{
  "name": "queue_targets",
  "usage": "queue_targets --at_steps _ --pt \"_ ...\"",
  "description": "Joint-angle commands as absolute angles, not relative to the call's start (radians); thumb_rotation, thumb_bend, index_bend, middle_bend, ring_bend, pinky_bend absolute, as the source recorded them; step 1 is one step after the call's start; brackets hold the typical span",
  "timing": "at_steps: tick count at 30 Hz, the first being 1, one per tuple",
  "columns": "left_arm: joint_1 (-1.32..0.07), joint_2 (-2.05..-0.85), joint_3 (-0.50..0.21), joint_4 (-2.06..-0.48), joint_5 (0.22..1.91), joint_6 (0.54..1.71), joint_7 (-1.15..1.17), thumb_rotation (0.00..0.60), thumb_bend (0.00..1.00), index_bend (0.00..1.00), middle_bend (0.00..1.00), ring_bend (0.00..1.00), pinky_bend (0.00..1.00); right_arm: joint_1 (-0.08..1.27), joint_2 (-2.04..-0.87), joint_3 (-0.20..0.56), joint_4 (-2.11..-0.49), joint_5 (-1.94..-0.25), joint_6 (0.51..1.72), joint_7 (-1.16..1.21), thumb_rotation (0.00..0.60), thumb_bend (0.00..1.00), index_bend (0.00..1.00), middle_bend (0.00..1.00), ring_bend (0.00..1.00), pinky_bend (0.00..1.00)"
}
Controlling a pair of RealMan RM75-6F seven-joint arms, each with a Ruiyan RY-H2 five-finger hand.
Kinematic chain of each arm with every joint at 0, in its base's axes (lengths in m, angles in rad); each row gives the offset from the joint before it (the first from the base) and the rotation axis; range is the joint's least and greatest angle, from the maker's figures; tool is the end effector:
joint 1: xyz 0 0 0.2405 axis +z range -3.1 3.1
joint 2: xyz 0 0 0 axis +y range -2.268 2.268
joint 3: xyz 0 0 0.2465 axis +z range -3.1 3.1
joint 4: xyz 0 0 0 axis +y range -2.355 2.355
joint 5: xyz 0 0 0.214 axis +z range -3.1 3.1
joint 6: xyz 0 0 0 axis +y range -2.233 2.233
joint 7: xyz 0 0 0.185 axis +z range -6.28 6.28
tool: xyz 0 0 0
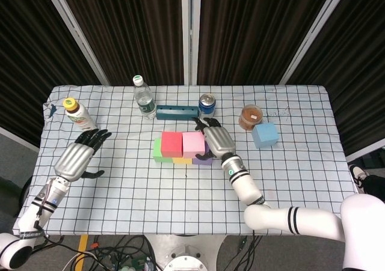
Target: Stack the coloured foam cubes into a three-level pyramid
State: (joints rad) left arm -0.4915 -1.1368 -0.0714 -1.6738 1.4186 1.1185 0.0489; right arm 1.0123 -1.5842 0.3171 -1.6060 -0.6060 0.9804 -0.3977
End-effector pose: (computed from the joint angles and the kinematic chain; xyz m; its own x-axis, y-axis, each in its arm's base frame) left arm -0.2107 0.3228 0.0848 0.4298 0.1943 0.8818 0.8760 -0.3262 -0.3552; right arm -0.0341 -0.4006 -0.0422 0.1642 -0.3859 0.9078 -0.9687 -0.2370 0.0745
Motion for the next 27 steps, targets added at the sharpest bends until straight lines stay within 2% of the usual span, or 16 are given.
queue_targets --at_steps 1,22,27 --pt "-0.491 -1.137 -0.071 -1.673 1.419 1.118 0.048 0.600 0.13 0.06 0.04 0.02 0.09 1.014 -1.587 0.318 -1.606 -0.605 0.979 -0.398 0.600 0.10 0.00 0.24 0.05 0.00" --pt "-0.484 -1.135 -0.067 -1.661 1.423 1.118 0.030 0.600 0.13 0.06 0.04 0.02 0.09 1.033 -1.617 0.327 -1.583 -0.598 0.988 -0.418 0.600 0.10 0.00 0.24 0.05 0.00" --pt "-0.482 -1.134 -0.067 -1.662 1.427 1.121 0.030 0.600 0.13 0.06 0.04 0.02 0.09 1.016 -1.594 0.320 -1.623 -0.617 0.999 -0.411 0.600 0.10 0.00 0.23 0.05 0.00"
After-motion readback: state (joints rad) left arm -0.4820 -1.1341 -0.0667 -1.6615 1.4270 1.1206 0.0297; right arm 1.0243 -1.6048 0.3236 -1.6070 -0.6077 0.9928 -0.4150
